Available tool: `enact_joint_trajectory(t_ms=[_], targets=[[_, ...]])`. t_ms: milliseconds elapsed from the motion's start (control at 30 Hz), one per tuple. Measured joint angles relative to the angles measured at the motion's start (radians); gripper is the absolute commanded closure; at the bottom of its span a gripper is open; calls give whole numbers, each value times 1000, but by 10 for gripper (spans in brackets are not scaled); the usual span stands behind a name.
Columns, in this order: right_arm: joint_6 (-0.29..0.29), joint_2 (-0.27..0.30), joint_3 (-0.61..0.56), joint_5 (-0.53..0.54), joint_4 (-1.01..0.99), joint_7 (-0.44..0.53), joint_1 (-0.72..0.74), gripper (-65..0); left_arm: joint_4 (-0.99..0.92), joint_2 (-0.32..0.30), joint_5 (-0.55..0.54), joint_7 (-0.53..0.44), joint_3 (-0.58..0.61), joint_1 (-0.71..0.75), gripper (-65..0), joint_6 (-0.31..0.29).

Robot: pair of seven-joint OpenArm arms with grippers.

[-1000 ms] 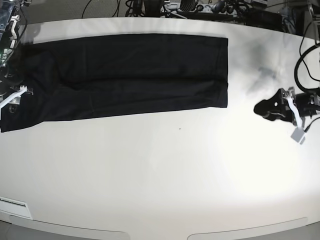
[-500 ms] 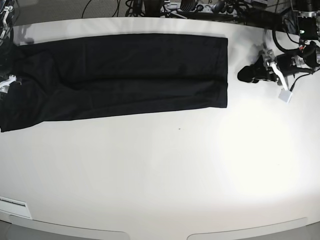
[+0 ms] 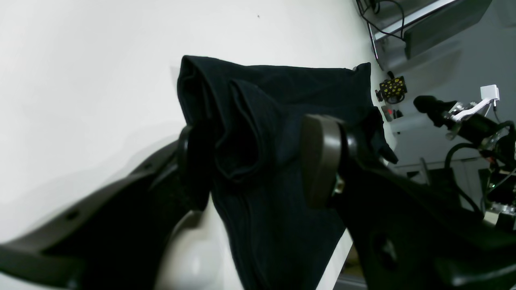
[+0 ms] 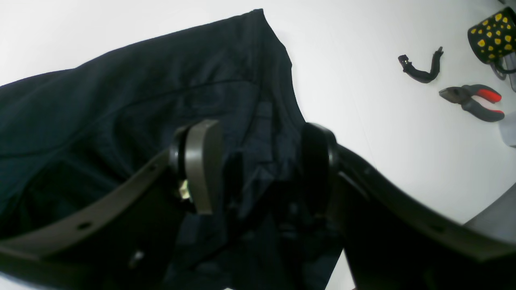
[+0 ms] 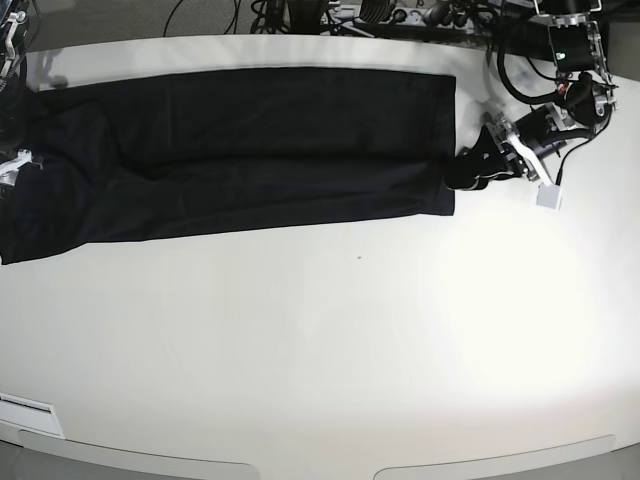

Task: Fold the T-shirt properly
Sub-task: 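Grasp the strip's end with the left gripper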

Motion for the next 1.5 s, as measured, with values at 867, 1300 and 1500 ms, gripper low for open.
enact_joint_trajectory(t_ms=[867, 1300, 1500], targets=[[12, 5, 0, -28, 0, 4, -36, -339, 621, 130, 647, -130, -45, 248, -355, 446], [13, 6, 0, -27, 0, 4, -33, -339, 633, 157, 692, -153, -66, 245, -355, 505], [13, 6, 0, -27, 0, 4, -33, -339, 551, 178, 676, -153, -66, 203, -344, 508]])
